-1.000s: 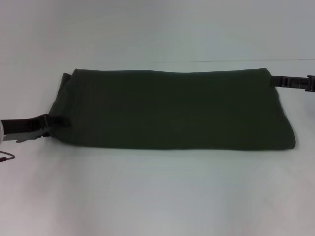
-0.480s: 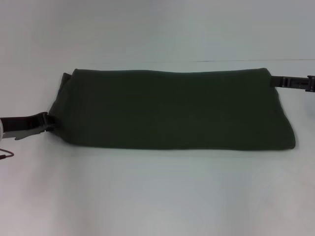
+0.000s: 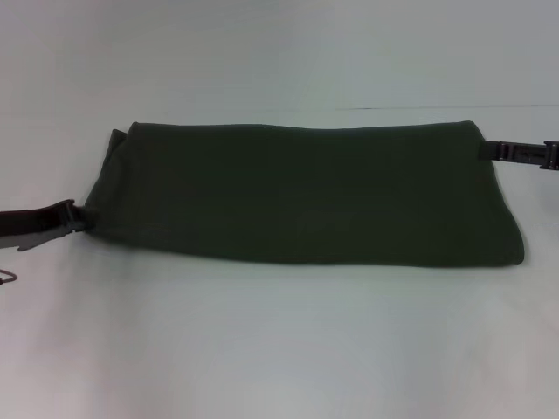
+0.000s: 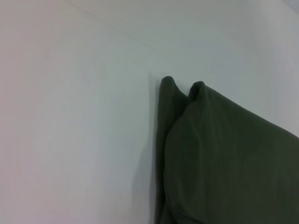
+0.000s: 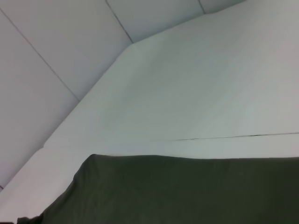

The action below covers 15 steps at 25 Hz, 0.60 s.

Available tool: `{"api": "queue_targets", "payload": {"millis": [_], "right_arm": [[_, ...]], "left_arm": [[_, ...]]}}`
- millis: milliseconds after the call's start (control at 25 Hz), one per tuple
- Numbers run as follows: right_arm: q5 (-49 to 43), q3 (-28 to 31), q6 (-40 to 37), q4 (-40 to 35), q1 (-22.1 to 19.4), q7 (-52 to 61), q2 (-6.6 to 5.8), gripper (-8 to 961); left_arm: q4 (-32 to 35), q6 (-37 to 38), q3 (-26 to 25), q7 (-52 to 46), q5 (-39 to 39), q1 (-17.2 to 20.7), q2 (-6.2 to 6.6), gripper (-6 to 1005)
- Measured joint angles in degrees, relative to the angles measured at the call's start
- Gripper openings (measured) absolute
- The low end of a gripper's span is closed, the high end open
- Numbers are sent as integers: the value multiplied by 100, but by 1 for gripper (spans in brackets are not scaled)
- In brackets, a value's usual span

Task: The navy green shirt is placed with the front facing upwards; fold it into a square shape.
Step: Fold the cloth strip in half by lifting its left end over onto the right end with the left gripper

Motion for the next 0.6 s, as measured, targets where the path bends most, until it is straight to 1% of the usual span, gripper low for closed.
{"api": "queue_targets", "payload": {"millis": [200, 320, 400, 440, 480, 600], "right_arm": [[7, 100, 11, 3, -5, -37, 94, 915], [20, 214, 11, 3, -6, -80, 181, 915], [41, 273, 9, 3, -6, -114, 228, 915], [58, 288, 8, 5, -8, -128, 250, 915], [85, 297, 9, 10, -10, -136, 273, 915], [162, 304, 53, 61, -11, -153, 331, 916]], "left_arm": [[148, 87, -141, 240, -362, 249, -59, 3], [279, 167, -261, 444, -677, 487, -119, 4], [336, 272, -456, 639, -883, 647, -153, 4], [336, 272, -456, 639, -883, 647, -153, 5], [340, 455, -752, 875, -1079, 775, -159, 5], [337, 600, -1080, 1125, -1174, 908, -176, 6]]}}
